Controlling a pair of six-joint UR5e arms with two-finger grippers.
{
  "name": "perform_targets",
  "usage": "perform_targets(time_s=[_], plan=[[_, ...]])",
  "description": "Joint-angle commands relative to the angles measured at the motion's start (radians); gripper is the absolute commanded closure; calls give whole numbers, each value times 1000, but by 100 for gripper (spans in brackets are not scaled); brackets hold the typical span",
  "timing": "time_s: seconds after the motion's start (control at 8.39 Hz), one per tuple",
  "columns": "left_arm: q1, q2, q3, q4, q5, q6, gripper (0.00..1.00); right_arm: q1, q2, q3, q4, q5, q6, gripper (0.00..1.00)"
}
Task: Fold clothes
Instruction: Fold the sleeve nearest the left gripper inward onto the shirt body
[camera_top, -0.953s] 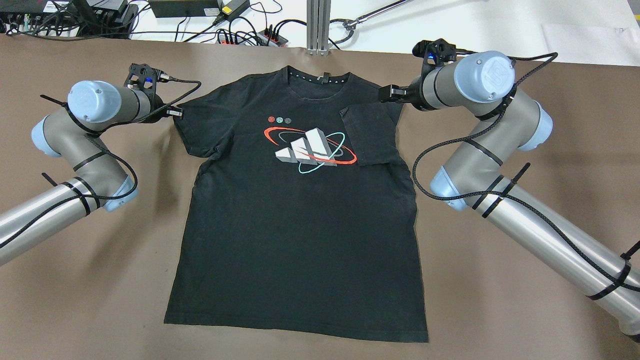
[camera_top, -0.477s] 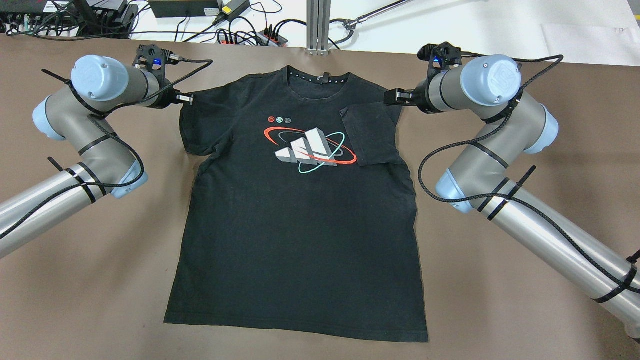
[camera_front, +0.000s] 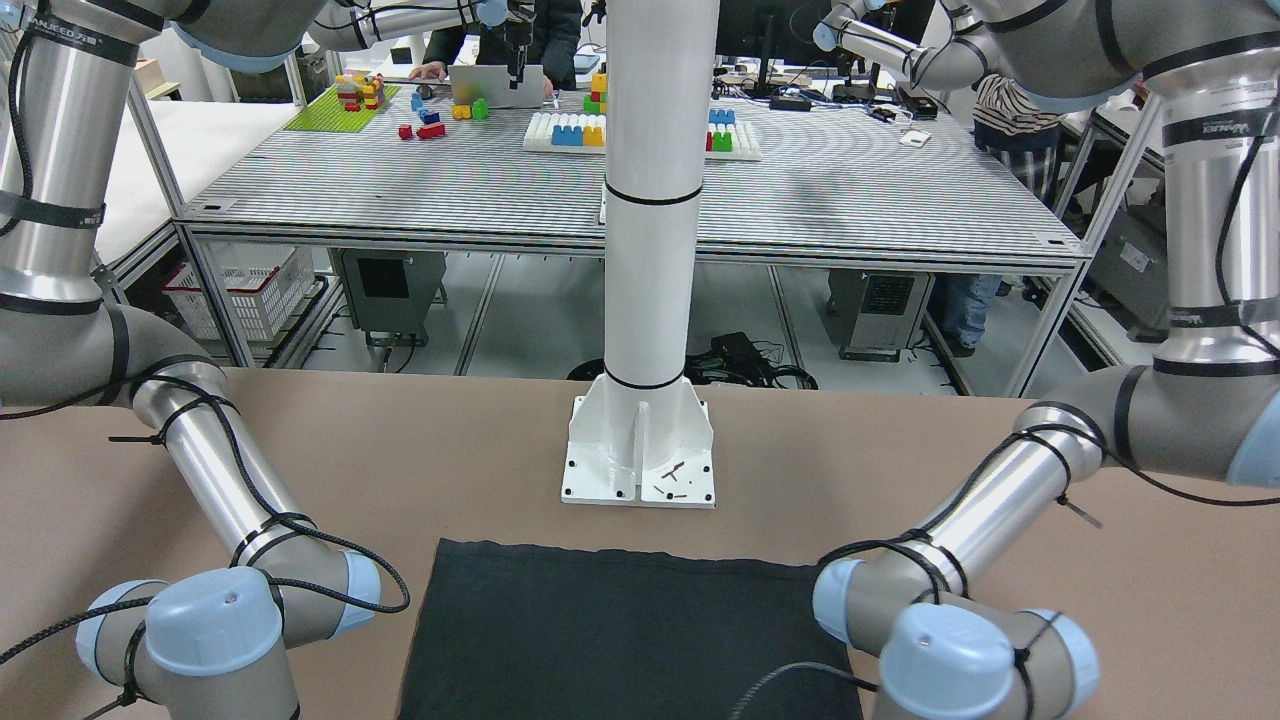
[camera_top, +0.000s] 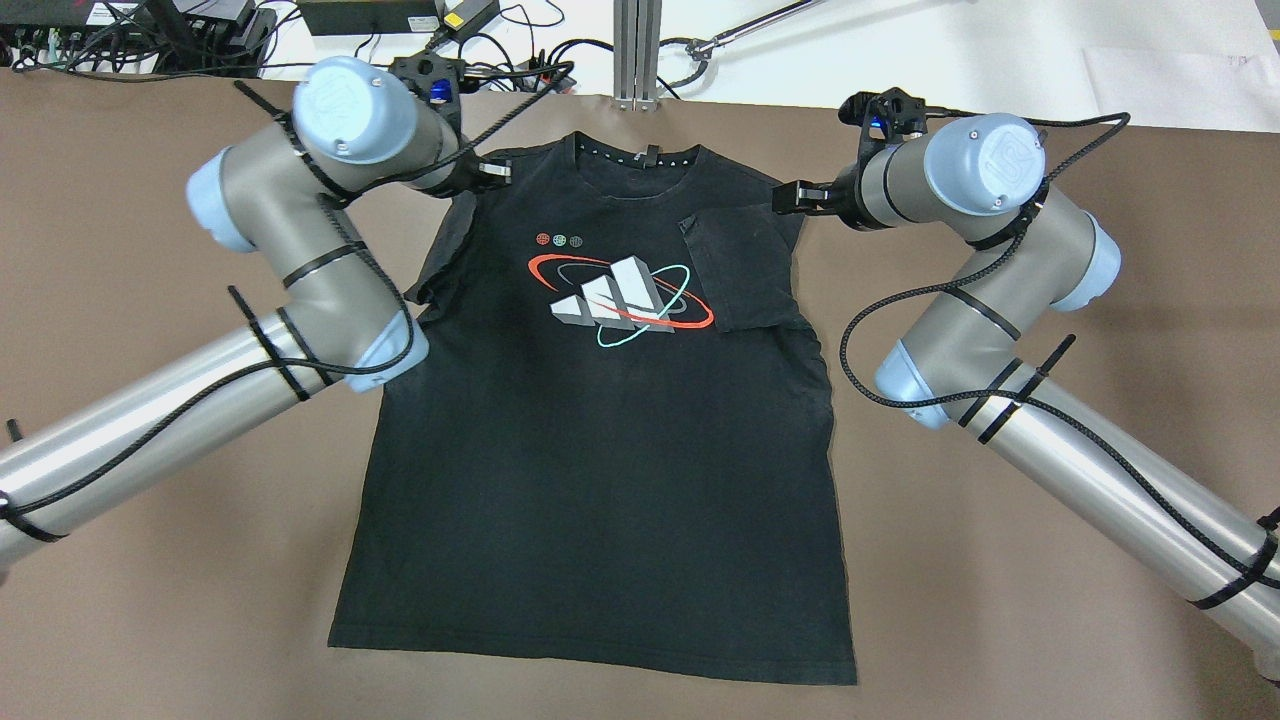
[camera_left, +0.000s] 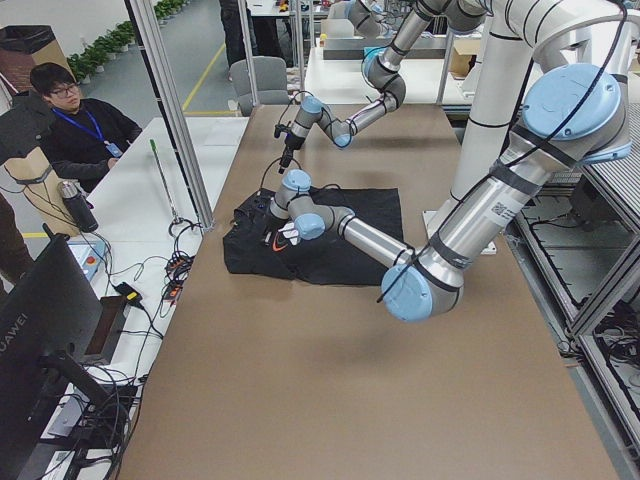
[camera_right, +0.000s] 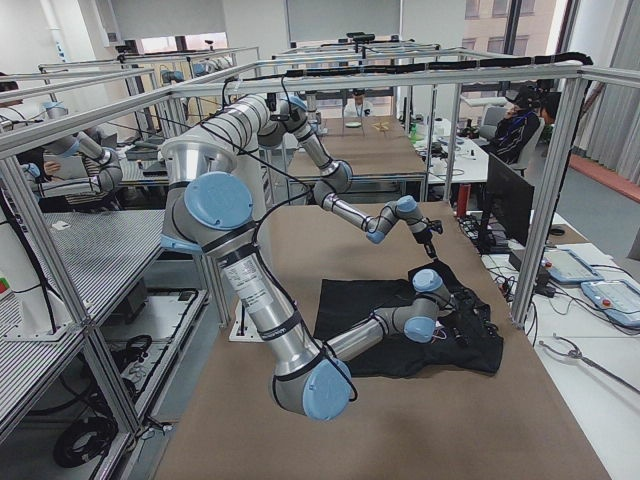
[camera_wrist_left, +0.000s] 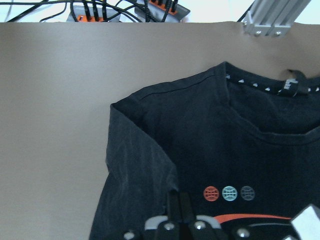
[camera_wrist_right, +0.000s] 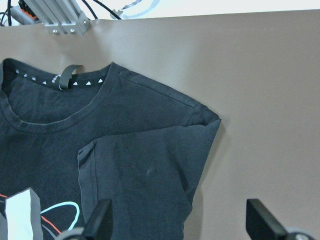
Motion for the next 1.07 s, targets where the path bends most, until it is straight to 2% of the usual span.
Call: perform_targets(time_s=[0.0, 0.12, 0.36, 0.48, 0.6, 0.83, 0.95], plan=[[43, -196, 273, -18, 102, -55, 100, 0, -14, 0, 3, -6, -5, 6], [47, -167, 286, -105, 142, -44, 97, 0, -16, 0, 3, -6, -5, 6], [50, -165, 291, -126, 147, -50, 93, 0, -18, -3, 0, -8, -8, 6], [52, -165, 289, -128, 150, -53, 26, 0, -18, -5, 0, -8, -15, 6], [54, -164, 285, -134, 152, -52, 6, 3, -18, -5, -5, -9, -32, 6], [40, -167, 231, -152, 130, -66, 6, 8, -43, 0, 3, -8, -156, 6], [32, -158, 190, -149, 66, -70, 6, 7, -53, 14, 4, -2, -172, 6]])
